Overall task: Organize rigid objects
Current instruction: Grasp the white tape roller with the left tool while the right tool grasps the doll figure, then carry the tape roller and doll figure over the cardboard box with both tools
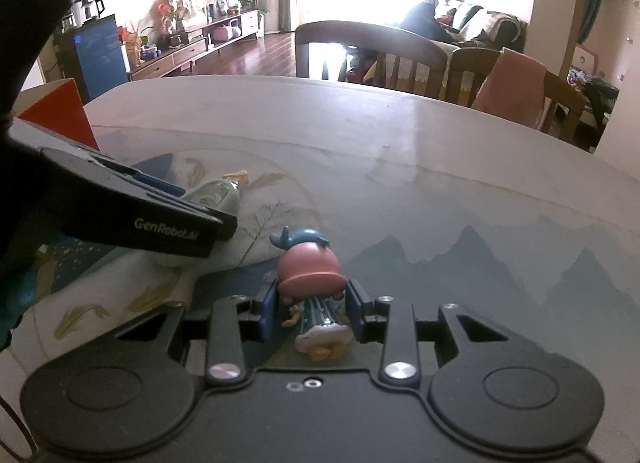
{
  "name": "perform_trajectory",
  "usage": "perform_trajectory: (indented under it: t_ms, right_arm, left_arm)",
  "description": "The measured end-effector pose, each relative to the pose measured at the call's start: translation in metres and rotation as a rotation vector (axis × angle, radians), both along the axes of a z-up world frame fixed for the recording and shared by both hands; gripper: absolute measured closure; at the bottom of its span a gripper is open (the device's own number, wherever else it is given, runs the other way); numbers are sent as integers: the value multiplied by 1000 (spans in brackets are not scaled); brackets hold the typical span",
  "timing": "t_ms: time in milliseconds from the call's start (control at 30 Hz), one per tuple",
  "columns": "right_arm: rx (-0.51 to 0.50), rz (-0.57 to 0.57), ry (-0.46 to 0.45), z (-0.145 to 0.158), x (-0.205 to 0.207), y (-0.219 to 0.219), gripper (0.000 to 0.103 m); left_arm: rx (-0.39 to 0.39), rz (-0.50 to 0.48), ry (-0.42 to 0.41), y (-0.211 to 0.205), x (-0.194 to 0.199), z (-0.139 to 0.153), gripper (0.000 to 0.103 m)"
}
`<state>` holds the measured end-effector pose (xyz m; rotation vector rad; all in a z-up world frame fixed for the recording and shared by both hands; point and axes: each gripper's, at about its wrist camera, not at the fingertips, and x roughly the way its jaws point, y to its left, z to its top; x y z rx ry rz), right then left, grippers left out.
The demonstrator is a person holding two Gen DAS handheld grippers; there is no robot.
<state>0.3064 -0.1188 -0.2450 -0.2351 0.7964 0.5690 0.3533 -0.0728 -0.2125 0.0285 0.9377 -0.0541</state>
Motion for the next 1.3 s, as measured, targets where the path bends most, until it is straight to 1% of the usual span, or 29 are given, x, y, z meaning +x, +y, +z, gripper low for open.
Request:
perform_trajectory:
  t_ms: [133, 300, 600, 800, 900, 1133, 1300]
  right_arm:
    - [38, -30, 28, 7, 4, -5, 68]
    - [79, -65, 58, 23, -1, -9, 68]
    - [129, -54, 73, 58, -27, -8, 68]
    - [163, -46, 78, 83, -45, -4, 68]
    - [157, -39, 68, 96, -54, 2, 68]
    - [156, -28, 67, 118, -73, 21, 68]
    - [177, -15, 67, 133, -82, 40, 68]
  left_arm:
    - [3, 10, 8, 1, -1, 2, 56]
    - [5, 15, 14, 2, -8, 12, 56]
    - [-41, 13, 25, 13, -38, 39, 56]
    - [-65, 45, 16, 29, -65, 60, 56]
    - [-80, 63, 17, 39, -78, 72, 56]
    - [-101, 66, -5, 57, -104, 96, 56]
    - [-101, 62, -18, 78, -121, 112, 56]
